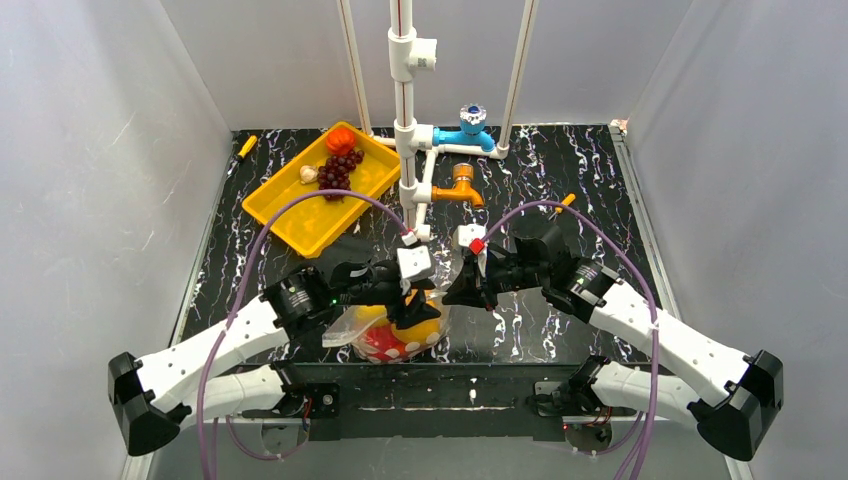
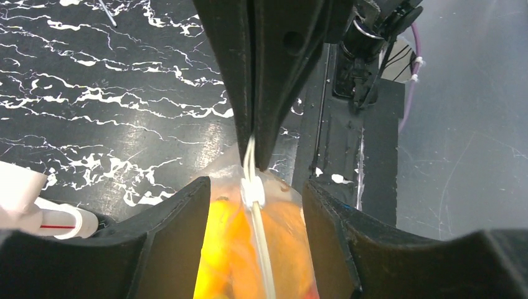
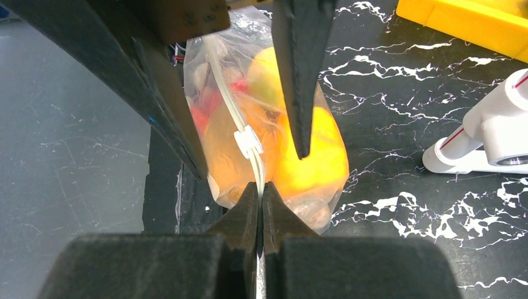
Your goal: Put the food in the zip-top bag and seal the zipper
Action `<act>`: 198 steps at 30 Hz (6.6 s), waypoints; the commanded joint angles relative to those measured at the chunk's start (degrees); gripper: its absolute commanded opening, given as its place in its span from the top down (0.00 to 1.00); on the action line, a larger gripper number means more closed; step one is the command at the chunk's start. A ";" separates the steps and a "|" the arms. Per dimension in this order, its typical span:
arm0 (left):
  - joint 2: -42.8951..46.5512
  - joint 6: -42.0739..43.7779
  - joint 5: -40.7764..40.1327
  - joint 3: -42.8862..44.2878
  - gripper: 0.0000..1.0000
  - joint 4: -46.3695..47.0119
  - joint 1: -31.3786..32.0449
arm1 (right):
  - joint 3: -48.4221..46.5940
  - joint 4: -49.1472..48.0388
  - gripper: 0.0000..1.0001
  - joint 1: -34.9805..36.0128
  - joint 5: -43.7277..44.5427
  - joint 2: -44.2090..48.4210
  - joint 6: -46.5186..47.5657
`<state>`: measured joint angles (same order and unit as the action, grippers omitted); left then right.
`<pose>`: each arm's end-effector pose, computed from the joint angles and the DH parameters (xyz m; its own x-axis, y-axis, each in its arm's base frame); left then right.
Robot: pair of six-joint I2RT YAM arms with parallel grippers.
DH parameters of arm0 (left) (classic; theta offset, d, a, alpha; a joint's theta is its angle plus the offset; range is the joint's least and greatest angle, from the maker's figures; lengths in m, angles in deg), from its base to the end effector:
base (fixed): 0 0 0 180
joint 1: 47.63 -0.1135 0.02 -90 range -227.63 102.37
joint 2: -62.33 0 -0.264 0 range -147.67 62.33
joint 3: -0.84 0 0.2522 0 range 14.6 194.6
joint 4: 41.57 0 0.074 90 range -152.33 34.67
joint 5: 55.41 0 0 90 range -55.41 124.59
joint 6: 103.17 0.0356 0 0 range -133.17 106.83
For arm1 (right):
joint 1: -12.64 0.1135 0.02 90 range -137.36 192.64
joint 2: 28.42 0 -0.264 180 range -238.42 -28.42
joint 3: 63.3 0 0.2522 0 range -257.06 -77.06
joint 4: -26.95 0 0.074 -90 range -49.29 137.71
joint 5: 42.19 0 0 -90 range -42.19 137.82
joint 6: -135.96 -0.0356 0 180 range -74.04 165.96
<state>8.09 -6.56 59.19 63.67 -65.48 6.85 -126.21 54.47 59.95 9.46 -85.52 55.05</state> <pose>0.1144 -0.1858 0.3373 -0.0404 0.2368 -0.9707 0.9845 0.1754 0.0018 0.1344 0.1783 0.3230 -0.0948 -0.2855 -0.9537 -0.9948 0.0637 0.0799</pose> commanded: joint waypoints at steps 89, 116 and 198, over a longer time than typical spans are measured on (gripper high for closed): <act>12.31 4.87 -4.87 -1.27 1.00 -10.95 1.41 | -17.07 7.11 0.50 16.06 12.34 -10.35 21.13; 20.44 6.01 -20.39 -2.31 1.00 -22.65 -0.28 | -4.99 20.38 0.99 3.83 15.37 7.79 27.32; 25.06 -16.72 -30.40 12.14 0.02 -26.05 -0.43 | 9.83 7.43 0.97 -22.47 59.00 3.88 -32.28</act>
<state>33.44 -22.70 30.37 73.30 -89.54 6.54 -115.69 59.80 42.39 59.15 -82.25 27.14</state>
